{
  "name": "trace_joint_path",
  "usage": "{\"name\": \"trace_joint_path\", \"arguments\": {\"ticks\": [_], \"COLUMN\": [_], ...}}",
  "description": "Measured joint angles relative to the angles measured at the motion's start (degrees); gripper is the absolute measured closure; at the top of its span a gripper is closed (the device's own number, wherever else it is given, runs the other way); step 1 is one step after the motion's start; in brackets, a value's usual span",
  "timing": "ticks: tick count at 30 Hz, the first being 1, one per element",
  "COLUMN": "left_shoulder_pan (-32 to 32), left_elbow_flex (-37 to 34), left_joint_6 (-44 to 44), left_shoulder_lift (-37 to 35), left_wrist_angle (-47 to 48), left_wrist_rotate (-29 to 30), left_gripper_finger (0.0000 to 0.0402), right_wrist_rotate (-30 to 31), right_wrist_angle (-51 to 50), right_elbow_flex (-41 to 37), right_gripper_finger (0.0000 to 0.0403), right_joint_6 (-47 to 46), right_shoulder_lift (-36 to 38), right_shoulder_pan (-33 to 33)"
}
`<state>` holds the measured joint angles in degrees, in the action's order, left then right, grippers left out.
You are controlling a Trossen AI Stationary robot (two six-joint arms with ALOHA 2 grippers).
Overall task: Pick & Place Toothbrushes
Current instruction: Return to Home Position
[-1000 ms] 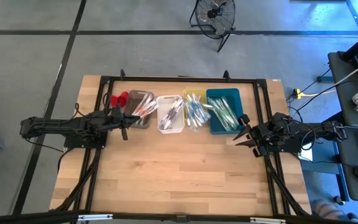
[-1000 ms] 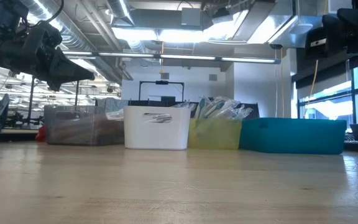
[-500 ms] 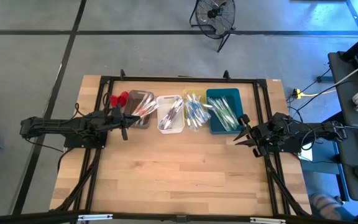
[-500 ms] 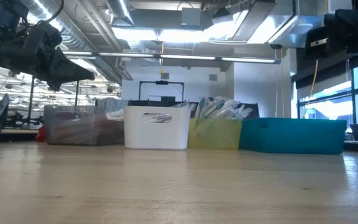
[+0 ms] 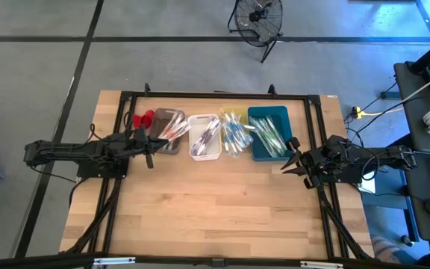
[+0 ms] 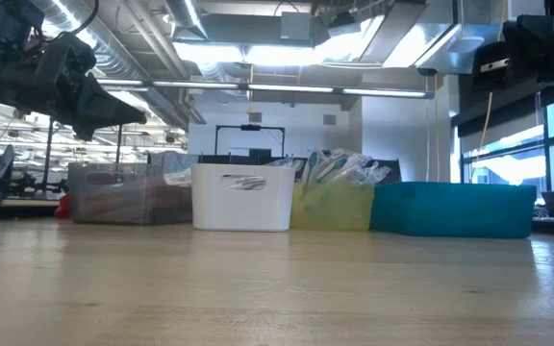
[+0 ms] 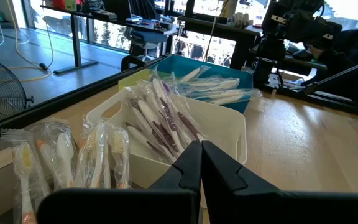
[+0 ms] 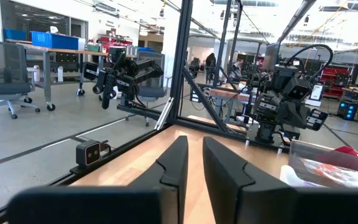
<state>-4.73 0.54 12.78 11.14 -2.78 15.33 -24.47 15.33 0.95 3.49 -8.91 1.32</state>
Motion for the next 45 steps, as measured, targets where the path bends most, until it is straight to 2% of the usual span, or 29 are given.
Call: {"name": "trace_joint_path", "arguments": {"ticks": [14,32,45], "left_shoulder_pan": [0.02,0.02,0.02], "left_elbow_flex": [0.0,0.0,0.0], "left_joint_6": [0.0,0.0,0.0], "left_shoulder_lift": [0.0,0.0,0.0], "left_wrist_angle": [0.01,0.01,0.0], "left_wrist_rotate": [0.0,0.01,0.02], "left_gripper_finger": [0.04,0.04,0.04], "right_wrist_rotate": [-0.01,-0.02,-0.01], "right_wrist_angle": [-0.01,-0.02,0.0], "right_elbow_flex": [0.0,0.0,0.0], "right_gripper_finger": [0.036,0.0319,0.0315], "right_joint_6": [0.0,0.0,0.0], "right_shoulder_lift": [0.0,0.0,0.0], "right_shoulder_pan": [0.0,0.0,0.0]}}
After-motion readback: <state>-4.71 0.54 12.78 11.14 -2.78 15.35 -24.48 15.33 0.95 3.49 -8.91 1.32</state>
